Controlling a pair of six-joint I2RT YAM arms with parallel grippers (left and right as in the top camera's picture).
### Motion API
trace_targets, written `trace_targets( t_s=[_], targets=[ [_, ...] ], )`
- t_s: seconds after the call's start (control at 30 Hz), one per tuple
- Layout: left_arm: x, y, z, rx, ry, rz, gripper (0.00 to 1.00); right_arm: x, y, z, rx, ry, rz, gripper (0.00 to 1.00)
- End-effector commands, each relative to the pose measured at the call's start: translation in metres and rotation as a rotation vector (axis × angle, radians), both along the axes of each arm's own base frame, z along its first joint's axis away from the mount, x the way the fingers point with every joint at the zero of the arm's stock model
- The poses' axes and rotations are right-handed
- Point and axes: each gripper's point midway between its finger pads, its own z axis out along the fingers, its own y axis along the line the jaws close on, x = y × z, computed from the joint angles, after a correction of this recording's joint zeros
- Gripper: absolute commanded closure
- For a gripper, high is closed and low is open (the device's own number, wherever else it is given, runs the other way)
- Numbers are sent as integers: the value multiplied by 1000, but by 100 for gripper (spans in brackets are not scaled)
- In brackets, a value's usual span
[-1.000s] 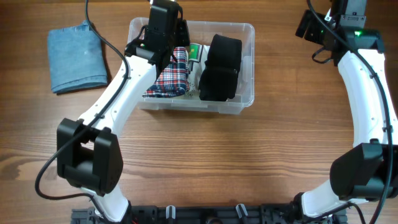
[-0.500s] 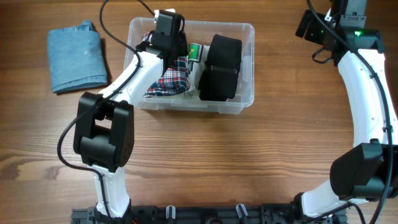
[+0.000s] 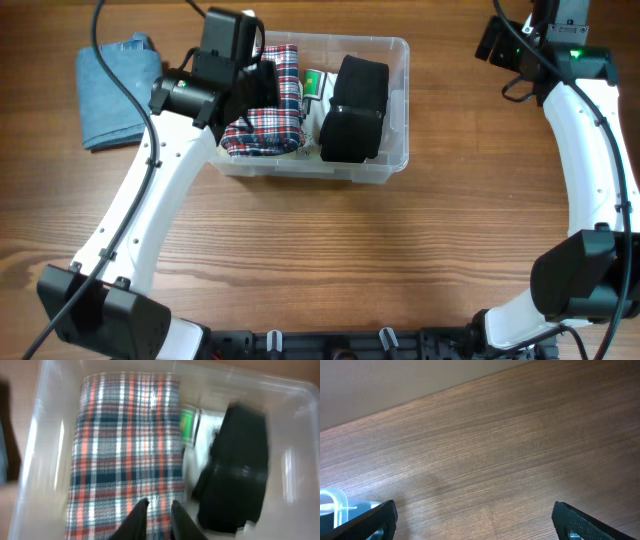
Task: Pack container
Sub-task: 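Tuck the plaid cloth's edge into the bin's left side, release, then move the left gripper left to the blue denim folded cloth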
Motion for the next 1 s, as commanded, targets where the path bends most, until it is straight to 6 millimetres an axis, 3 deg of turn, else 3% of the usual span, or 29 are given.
trace_targets(
  t_s=[0.0,0.17,0.33,0.47,0.7,0.77,0.87,0.9,0.97],
  targets=[
    [-16,0,-46,12,170,-15,86,1,1,-9,14,16,-8,0],
    [-25,8,-91,42,304,20,85,1,1,-9,15,16,-9,0],
    [-35,31,-117,105,413,71,86,1,1,-9,14,16,-8,0],
    [-36,51,-118,106,443,119,86,1,1,-9,15,16,-9,0],
    [-33,54,-118,99,433,129,87,1,1,-9,15,17,-9,0],
    [-28,49,-107,67,403,119,89,1,1,-9,14,16,-8,0],
    [-10,44,-62,26,277,110,87,1,1,-9,15,17,-8,0],
    [-5,43,-47,15,235,109,82,1,1,-9,14,16,-8,0],
    [3,41,-9,-11,137,107,61,1,1,-9,14,16,-8,0]
  ],
)
